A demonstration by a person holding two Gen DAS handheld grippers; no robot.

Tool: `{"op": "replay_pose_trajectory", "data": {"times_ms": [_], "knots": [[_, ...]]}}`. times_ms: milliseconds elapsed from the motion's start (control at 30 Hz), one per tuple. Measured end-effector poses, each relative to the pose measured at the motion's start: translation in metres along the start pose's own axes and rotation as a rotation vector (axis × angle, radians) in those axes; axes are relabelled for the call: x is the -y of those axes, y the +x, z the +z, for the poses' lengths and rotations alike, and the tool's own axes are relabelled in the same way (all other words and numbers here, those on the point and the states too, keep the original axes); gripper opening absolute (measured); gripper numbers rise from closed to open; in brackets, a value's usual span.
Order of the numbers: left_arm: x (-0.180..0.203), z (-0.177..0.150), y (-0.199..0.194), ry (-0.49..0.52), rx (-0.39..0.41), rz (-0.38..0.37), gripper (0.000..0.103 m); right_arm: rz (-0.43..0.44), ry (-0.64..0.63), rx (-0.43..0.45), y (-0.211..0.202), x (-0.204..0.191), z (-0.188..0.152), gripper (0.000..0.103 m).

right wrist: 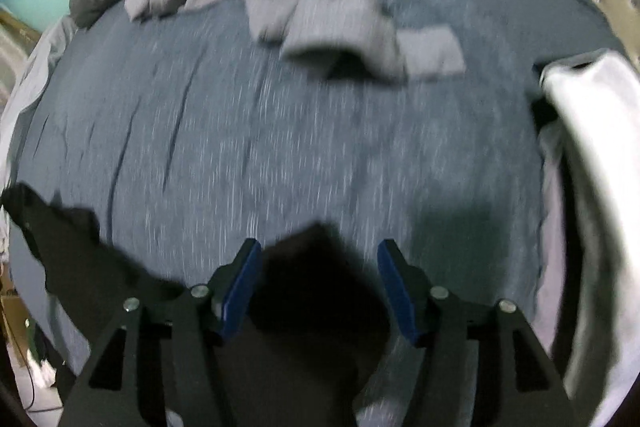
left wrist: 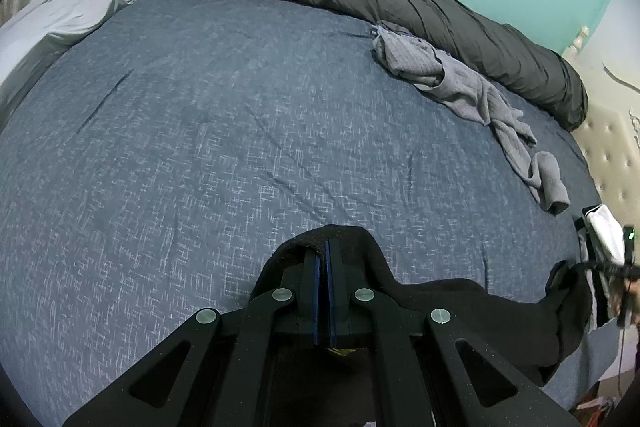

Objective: Fold clothes

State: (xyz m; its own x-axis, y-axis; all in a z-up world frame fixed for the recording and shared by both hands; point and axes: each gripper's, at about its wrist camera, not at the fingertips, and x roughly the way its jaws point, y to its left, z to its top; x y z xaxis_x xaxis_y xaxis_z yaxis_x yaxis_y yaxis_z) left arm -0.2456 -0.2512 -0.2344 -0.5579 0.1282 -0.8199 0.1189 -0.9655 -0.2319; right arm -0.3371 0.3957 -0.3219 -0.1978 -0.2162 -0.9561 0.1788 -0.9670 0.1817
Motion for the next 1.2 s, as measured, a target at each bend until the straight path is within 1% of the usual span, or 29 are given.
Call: {"op": "replay_pose_trajectory", "data": {"times_ms": [33, 133, 167, 200, 233, 267, 300, 333, 367, 433, 467, 600, 667, 733, 833, 900, 933, 967, 1033, 1200], "knots": [[0.000, 0.000, -0.002, 0.000, 0.001, 0.001, 0.003, 0.008, 0.003, -0.017, 0.004, 0.000, -0.006, 0.062], [0.001, 0.000, -0.010, -0.001, 0.004, 0.002, 0.003, 0.001, 0.008, 0.013, 0.000, -0.002, -0.015, 0.061], [0.001, 0.000, -0.012, -0.001, 0.005, 0.003, 0.003, -0.002, 0.010, 0.026, -0.001, -0.002, -0.017, 0.059], [0.002, 0.001, -0.016, 0.001, 0.007, 0.004, 0.003, -0.006, 0.012, 0.038, -0.003, -0.003, -0.020, 0.053], [0.002, 0.001, -0.018, 0.003, 0.009, 0.005, 0.003, -0.009, 0.013, 0.050, -0.005, -0.003, -0.022, 0.034], [0.002, 0.001, -0.021, 0.004, 0.012, 0.007, 0.003, -0.012, 0.015, 0.062, -0.007, -0.003, -0.025, 0.021], [0.002, 0.001, -0.024, 0.003, 0.016, 0.008, 0.003, -0.016, 0.017, 0.074, -0.009, -0.004, -0.028, 0.016], [0.001, 0.001, -0.027, 0.001, 0.020, 0.009, 0.003, -0.019, 0.019, 0.086, -0.010, -0.004, -0.030, 0.006], [-0.001, 0.001, -0.030, -0.002, 0.028, 0.013, 0.003, -0.022, 0.020, 0.098, -0.012, -0.005, -0.033, 0.002], [-0.006, 0.002, -0.036, -0.014, 0.042, 0.016, 0.003, -0.029, 0.024, 0.123, -0.016, -0.006, -0.038, 0.000], [-0.008, 0.002, -0.038, -0.023, 0.048, 0.016, 0.003, -0.038, 0.031, 0.154, -0.025, -0.004, -0.039, 0.000], [-0.017, 0.004, -0.051, -0.054, 0.069, 0.004, 0.003, -0.077, 0.071, 0.286, -0.071, 0.008, -0.038, 0.000], [-0.019, 0.005, -0.056, -0.056, 0.077, 0.002, 0.003, -0.084, 0.089, 0.320, -0.093, 0.015, -0.036, 0.000], [-0.018, 0.007, -0.061, -0.055, 0.083, 0.003, 0.003, -0.061, 0.092, 0.304, -0.100, 0.019, -0.035, 0.000], [-0.019, 0.008, -0.067, -0.054, 0.092, -0.003, 0.003, -0.050, 0.074, 0.236, -0.086, 0.012, -0.041, 0.001], [-0.019, 0.007, -0.071, -0.056, 0.094, -0.004, 0.003, -0.055, 0.067, 0.196, -0.074, 0.006, -0.045, 0.011], [-0.018, 0.006, -0.072, -0.053, 0.094, -0.002, 0.003, -0.059, 0.068, 0.176, -0.064, 0.004, -0.047, 0.036], [-0.018, 0.006, -0.073, -0.050, 0.095, -0.001, 0.003, -0.061, 0.069, 0.154, -0.053, 0.001, -0.050, 0.051], [-0.016, 0.005, -0.074, -0.044, 0.094, 0.002, 0.003, -0.060, 0.067, 0.117, -0.035, -0.003, -0.055, 0.051], [-0.018, 0.003, -0.074, -0.041, 0.093, 0.005, 0.003, -0.092, 0.044, 0.046, 0.004, -0.014, -0.065, 0.053]]}}
